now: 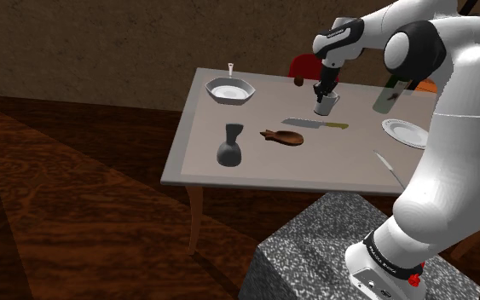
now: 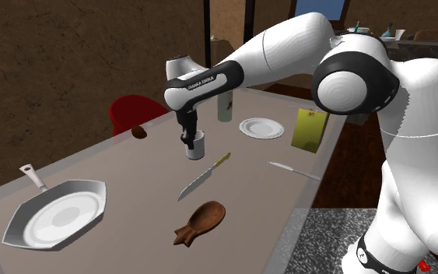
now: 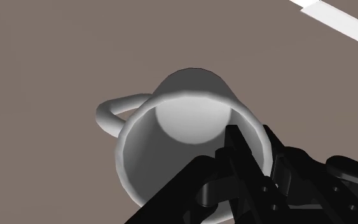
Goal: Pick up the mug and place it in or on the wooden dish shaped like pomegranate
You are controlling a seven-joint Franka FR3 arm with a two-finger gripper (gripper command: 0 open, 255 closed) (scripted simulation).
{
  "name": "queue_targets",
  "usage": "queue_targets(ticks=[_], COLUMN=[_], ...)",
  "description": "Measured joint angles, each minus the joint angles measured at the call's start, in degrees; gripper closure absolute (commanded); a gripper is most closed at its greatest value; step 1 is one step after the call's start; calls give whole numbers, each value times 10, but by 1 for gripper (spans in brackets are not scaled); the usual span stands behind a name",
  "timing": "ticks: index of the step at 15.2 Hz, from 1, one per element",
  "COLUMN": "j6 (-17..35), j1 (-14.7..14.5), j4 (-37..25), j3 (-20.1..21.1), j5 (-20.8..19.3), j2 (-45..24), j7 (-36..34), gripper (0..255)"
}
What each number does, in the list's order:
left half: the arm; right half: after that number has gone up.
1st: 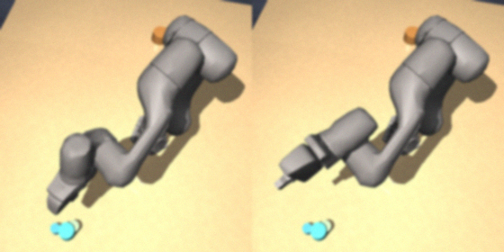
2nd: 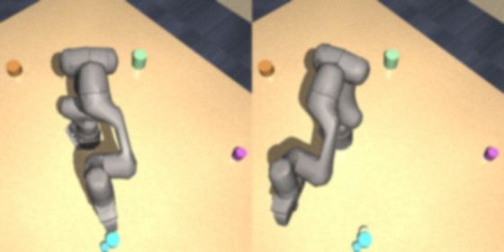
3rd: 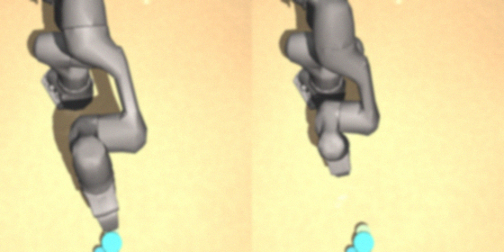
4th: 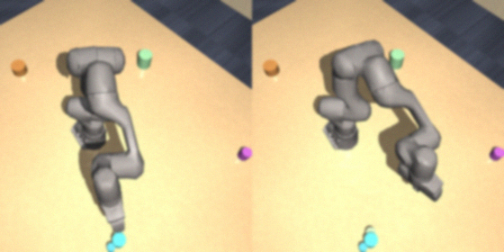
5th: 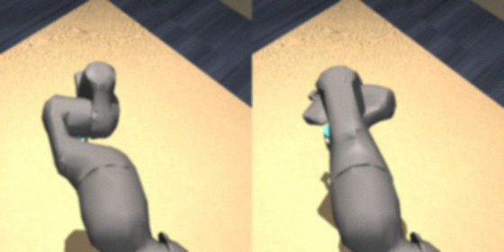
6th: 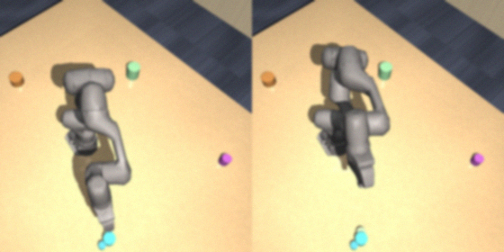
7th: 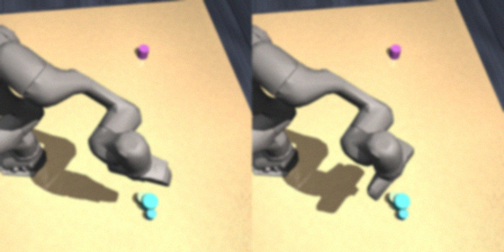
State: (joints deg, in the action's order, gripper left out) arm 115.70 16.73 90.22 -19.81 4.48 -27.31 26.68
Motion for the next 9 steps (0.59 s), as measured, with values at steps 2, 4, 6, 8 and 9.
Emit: queue_targets(ticks=[2,4,6,8,9], j6=[-13,-25,-40,-53,-61], j1=[0,-1,-1,-1,0], j4=[-11,-16,-27,-38,-45], j3=[-1,-2,-2,-3,-3], j5=[-1,-3,-4,-6,-6], j2=[3,9,13,16,17], j7=[0,-1,-2,-1,-1], gripper=[255,255,255,255,255])
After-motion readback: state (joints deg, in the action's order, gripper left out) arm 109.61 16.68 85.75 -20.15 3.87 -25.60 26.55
